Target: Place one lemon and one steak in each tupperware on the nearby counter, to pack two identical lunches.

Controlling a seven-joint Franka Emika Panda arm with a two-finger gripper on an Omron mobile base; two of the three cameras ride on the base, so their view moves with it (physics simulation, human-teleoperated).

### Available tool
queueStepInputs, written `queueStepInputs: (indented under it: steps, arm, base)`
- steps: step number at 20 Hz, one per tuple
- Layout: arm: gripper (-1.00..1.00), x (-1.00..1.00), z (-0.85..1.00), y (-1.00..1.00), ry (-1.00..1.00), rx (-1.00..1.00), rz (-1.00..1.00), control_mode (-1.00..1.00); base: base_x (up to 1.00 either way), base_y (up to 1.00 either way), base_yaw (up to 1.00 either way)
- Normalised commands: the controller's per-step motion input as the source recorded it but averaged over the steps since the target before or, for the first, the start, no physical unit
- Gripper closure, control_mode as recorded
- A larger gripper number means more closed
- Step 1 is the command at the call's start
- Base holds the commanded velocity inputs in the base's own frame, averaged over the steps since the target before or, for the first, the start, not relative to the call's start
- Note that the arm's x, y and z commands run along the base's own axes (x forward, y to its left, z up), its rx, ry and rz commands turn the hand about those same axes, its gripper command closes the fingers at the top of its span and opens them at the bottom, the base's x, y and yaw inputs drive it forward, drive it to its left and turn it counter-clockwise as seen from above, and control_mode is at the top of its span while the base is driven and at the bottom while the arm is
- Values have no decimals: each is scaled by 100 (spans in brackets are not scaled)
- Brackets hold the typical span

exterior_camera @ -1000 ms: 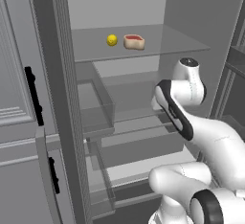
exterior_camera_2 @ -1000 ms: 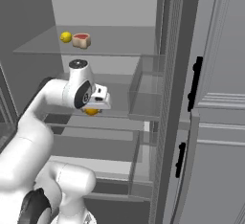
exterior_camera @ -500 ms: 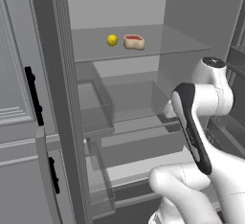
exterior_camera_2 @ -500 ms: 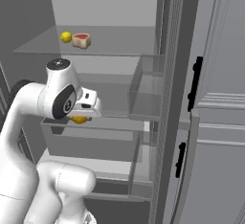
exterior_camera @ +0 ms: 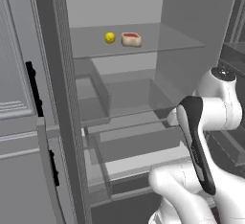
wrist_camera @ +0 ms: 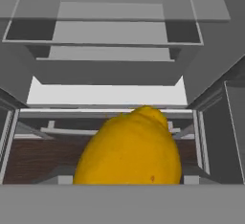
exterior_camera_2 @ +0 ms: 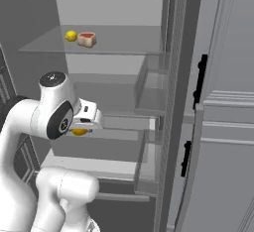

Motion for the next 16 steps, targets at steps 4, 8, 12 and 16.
queueStepInputs:
  steps: [4, 8, 12, 16]
  arm:
    - [100, 0, 0, 0, 0, 0, 0, 100]
    - [100, 0, 0, 0, 0, 0, 0, 100]
    - [100, 0, 0, 0, 0, 0, 0, 100]
    - [100, 0, 0, 0, 0, 0, 0, 100]
  base:
    - [-100, 0, -4]
    - [-100, 9, 8]
    - [-68, 55, 68]
    - [-8, 60, 96]
